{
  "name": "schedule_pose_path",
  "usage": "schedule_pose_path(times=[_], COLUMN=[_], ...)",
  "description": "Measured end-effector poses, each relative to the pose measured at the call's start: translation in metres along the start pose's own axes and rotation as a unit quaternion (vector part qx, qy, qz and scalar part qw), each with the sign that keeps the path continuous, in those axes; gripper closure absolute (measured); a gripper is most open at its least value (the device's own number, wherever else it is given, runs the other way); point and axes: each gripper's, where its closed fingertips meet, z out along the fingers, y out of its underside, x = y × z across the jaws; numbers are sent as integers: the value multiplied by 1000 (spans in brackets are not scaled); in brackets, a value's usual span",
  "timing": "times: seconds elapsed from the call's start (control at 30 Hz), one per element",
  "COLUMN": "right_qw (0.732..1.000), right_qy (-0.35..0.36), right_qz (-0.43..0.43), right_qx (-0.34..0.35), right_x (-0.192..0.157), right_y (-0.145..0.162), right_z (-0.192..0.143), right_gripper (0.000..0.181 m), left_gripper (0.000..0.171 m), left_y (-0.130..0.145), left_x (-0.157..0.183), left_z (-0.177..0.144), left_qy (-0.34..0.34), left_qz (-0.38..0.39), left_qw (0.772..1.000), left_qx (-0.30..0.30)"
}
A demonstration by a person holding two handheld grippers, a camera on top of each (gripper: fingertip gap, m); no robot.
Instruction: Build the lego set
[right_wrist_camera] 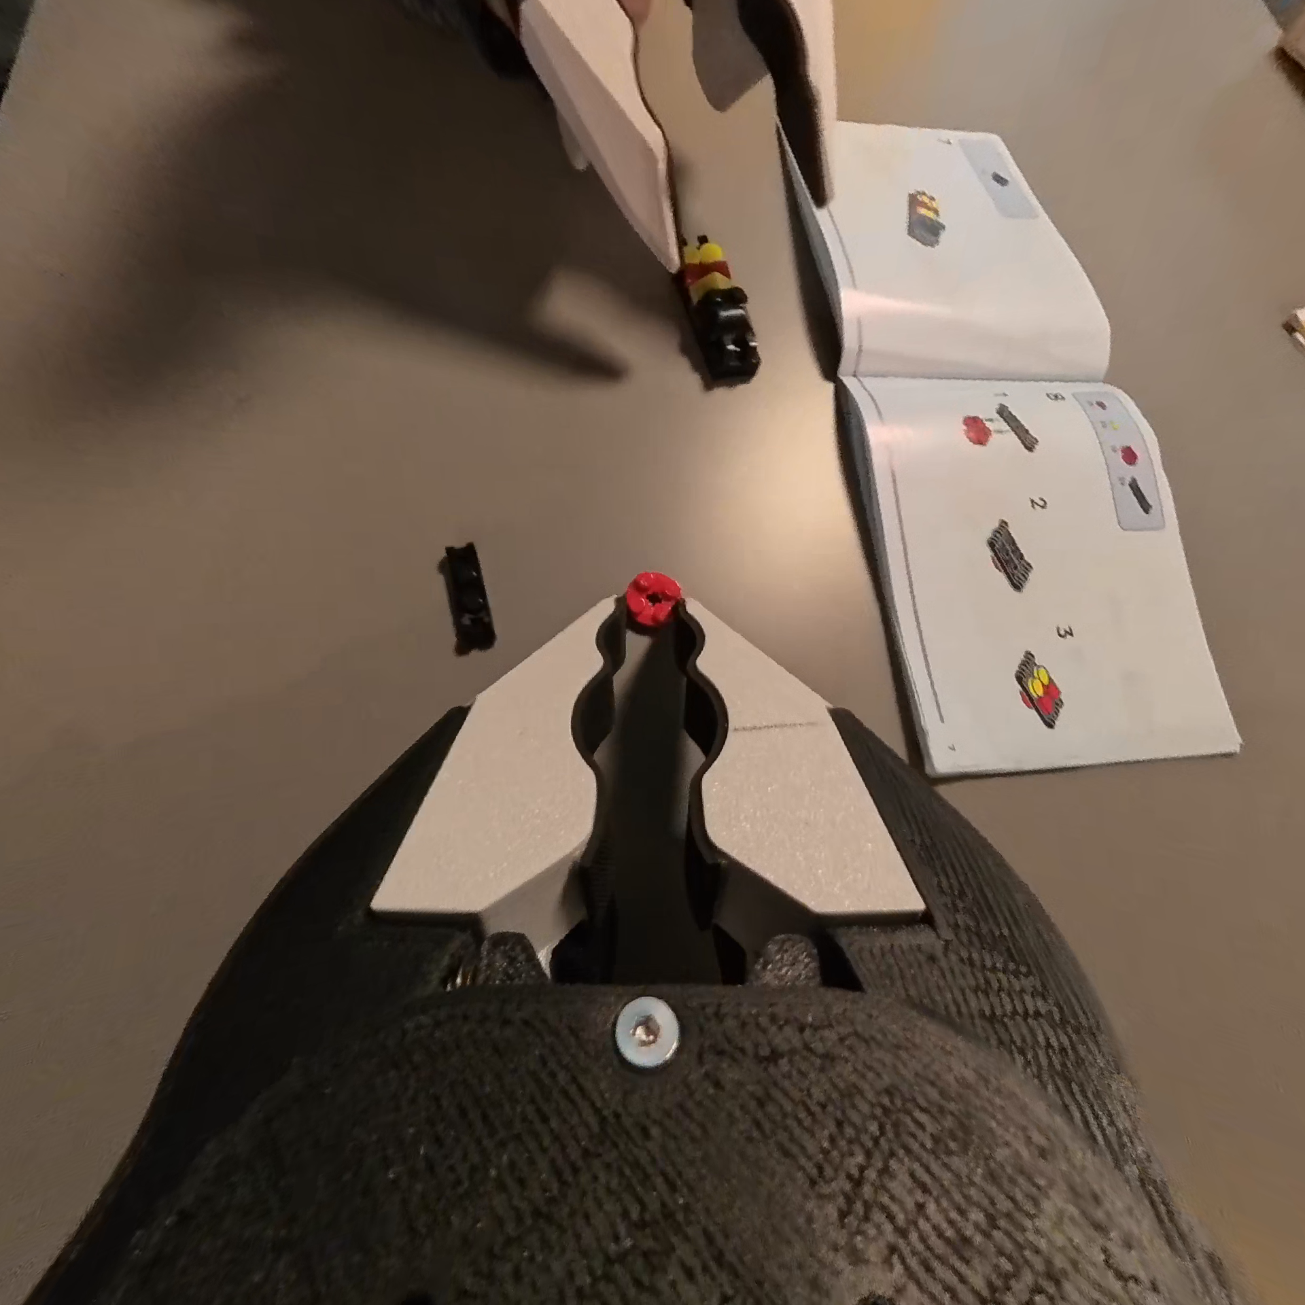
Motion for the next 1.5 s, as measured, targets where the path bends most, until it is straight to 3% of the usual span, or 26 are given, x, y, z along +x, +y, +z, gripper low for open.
schedule_pose_path(times=[0.2,0.33,1.0,1.2,1.5], right_qw=[999,1000,1000,992,991], right_qy=[-24,-15,20,-101,-126], right_qz=[-19,-25,-20,59,38], right_qx=[12,7,6,47,15], right_x=[-13,-12,2,-29,-44], right_y=[-11,-10,-4,-13,-7], right_z=[6,9,2,-11,-5], right_gripper=[170,158,162,162,163], left_gripper=[127,126,126,126,126], left_y=[1,1,3,3,4], left_x=[2,1,2,2,3], left_z=[1,1,2,2,3], left_qy=[1,-4,-1,-2,-2], left_qz=[7,7,13,16,20], left_qw=[1000,1000,1000,1000,1000], left_qx=[-4,-4,-11,-14,-17])
